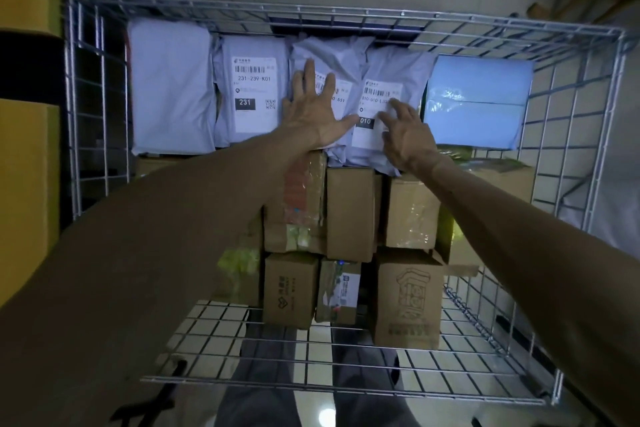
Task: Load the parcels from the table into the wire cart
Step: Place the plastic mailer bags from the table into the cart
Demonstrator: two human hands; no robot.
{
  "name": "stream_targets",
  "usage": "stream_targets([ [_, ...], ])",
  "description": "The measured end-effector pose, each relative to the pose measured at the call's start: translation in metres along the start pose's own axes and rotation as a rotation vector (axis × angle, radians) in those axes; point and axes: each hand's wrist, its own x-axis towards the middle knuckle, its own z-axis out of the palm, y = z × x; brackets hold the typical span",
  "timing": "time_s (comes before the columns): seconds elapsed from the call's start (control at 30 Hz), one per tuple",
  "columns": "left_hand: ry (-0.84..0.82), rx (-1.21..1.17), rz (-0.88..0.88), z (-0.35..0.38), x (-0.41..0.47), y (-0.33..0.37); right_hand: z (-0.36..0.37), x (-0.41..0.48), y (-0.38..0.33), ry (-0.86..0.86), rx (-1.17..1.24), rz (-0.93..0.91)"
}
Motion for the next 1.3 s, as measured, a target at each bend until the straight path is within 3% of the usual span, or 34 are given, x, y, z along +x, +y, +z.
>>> stream_targets([
  [0.27, -0.004, -0.023, 0.084, -0.023, -0.061, -0.024, -0.035, -0.047, -0.019, -0.003, -0.012, 0.049],
  [0.73, 0.159, -0.137, 0.122, -0.082, -0.212, -0.064, -0.100, -0.192, -0.105, 0.107, 0.070, 0.141],
  [1.3, 0.529, -0.046, -0.061, -0.145, -0.388, -0.106, -0.190, -0.262, -0.192, 0.326, -0.097, -0.188],
])
